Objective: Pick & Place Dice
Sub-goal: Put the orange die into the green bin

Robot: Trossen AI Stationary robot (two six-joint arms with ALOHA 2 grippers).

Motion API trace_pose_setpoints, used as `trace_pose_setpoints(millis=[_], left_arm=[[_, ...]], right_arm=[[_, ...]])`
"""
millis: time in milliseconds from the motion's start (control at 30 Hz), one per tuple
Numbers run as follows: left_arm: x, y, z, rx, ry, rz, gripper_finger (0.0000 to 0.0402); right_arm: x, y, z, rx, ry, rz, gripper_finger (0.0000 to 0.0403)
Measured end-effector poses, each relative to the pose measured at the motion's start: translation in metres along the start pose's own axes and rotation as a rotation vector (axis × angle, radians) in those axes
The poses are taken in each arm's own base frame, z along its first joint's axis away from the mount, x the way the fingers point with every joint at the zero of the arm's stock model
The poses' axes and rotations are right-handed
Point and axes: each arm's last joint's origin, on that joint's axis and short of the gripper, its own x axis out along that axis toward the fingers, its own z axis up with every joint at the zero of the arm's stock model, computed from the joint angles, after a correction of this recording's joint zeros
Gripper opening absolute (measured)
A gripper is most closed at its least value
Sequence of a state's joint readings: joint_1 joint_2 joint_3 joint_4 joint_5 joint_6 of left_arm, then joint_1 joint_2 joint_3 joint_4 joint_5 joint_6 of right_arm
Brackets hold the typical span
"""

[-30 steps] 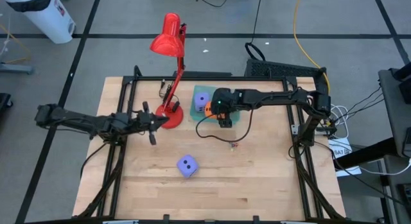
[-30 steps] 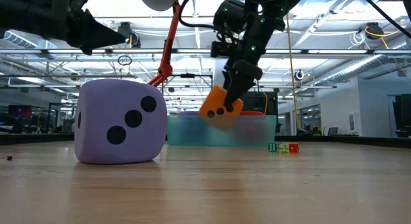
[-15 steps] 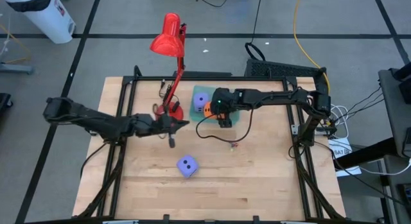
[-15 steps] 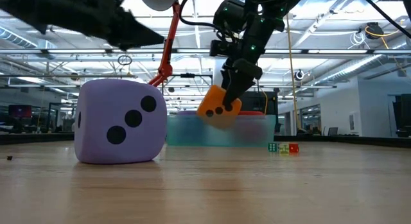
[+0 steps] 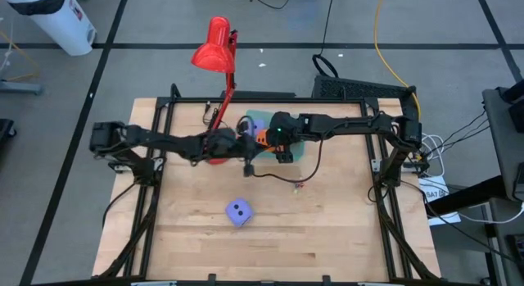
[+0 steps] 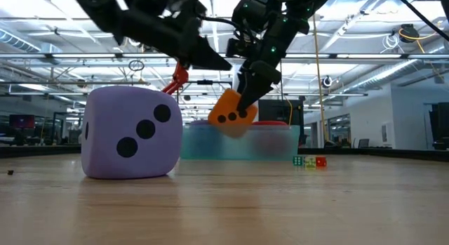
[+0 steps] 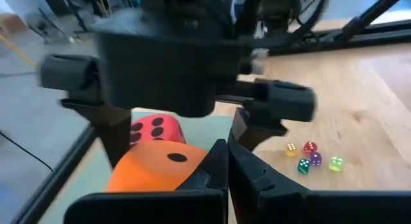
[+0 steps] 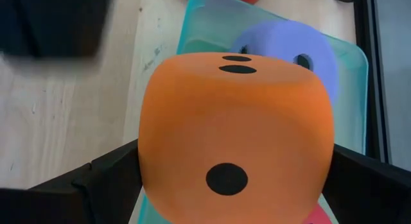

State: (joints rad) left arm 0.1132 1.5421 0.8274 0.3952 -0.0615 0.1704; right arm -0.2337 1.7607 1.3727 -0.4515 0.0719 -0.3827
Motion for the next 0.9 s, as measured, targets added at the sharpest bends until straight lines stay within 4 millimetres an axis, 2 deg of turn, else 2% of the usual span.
trace_pose_setpoints(millis=[233,367,567,700,900], left_arm=[[0.025,0.016,-0.002,-0.046,0.06,-0.046,0.0001],[0.032,0.024,-0.01,-0.091,0.104,-0.042,0.0],[0.033,0.037,-0.017,-0.18,0.134,-0.087,0.0],[0.033,0.039,-0.019,-0.197,0.151,-0.084,0.0],[0.032,0.038,-0.022,-0.206,0.186,-0.087,0.0]], right_arm=[[0.0,0.0,0.0,0.001,-0.001,0.0,0.04],[0.0,0.0,0.0,0.002,-0.002,0.004,0.04],[0.0,0.0,0.001,0.004,-0.019,0.031,0.04],[0.0,0.0,0.002,0.003,-0.026,0.029,0.04],[-0.011,-0.001,0.004,0.008,-0.063,0.051,0.04]])
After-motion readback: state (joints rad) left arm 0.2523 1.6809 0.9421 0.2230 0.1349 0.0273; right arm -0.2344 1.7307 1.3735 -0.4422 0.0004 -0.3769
